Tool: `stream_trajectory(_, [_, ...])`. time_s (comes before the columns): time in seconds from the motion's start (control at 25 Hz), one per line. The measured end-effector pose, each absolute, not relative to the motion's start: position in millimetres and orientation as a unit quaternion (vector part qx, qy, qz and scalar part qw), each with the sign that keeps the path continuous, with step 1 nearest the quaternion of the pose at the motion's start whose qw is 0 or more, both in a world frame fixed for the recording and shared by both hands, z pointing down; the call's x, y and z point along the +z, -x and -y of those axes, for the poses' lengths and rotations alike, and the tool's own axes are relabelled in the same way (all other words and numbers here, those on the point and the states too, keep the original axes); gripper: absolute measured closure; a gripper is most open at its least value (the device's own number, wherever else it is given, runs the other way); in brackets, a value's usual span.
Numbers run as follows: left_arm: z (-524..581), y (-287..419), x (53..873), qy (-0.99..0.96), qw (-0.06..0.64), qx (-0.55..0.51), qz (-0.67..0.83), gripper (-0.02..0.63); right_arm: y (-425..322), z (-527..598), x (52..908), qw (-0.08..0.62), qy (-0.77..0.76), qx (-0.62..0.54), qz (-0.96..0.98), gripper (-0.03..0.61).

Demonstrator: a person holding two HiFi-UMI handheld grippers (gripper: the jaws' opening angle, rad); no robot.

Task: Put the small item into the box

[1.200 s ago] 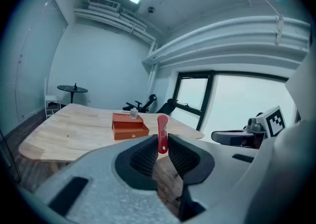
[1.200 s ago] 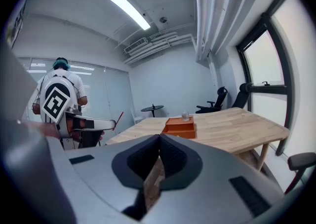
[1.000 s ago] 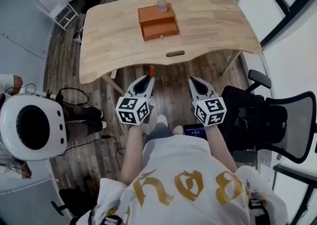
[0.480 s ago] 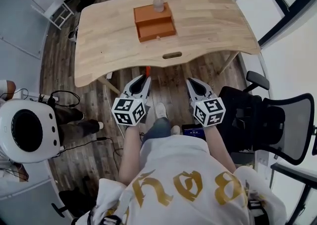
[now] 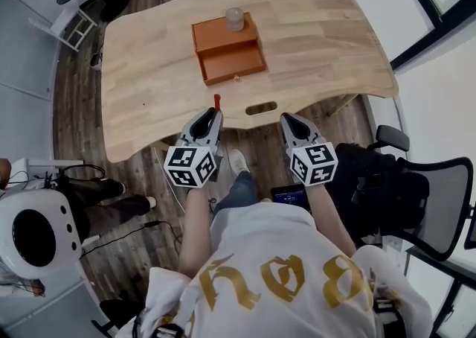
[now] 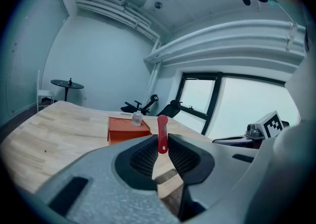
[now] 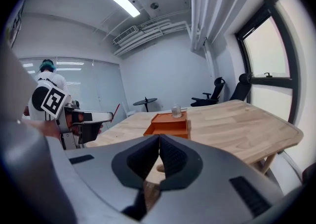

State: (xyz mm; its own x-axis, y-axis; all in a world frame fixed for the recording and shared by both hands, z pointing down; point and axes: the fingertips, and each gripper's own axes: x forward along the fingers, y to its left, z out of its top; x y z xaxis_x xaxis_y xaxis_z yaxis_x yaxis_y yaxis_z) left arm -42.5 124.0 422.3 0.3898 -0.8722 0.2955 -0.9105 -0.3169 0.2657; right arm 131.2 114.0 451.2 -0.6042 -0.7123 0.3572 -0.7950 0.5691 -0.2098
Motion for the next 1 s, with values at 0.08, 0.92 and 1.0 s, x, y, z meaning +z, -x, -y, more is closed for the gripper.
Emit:
stream_trajectory(0.08, [-92.0,49.1,424.5,-0.815,0.200,0.056,0.541,0.551,-117.2,-82.3,452.4,0.121,-0.431,0.181,0.876,0.566])
stream_trajectory(0.92, [77.1,116.7,431.7,-0.835,0.201,0.073,0.508,0.551,-24.9,68.6,453.9,0.124,-0.424,0.177,0.879,0.566])
stream_trajectory(1.0, [82.6,112.8,427.1,-0.839,0.194,0.072,0.502,0.551,-23.7,72.0,447.1,0.119,-0.424,0.168,0.882,0.566])
